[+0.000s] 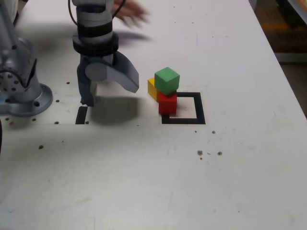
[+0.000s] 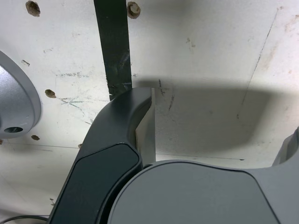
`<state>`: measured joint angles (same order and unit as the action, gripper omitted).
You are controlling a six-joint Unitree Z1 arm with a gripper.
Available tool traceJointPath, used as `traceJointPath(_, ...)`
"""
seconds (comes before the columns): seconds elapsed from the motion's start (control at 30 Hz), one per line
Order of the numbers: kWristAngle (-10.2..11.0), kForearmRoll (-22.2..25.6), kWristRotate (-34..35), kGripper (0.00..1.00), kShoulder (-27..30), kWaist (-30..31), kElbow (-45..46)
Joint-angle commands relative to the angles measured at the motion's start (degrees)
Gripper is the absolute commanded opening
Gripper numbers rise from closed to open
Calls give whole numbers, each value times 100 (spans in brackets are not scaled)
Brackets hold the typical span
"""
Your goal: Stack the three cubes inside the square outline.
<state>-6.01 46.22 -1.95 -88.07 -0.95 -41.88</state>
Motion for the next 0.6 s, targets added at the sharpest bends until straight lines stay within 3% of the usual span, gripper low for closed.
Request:
traceJointPath(0.0, 2, -13, 11, 100, 47, 7, 12)
traceJointPath(0.57, 79, 64, 41, 100, 96, 7, -27)
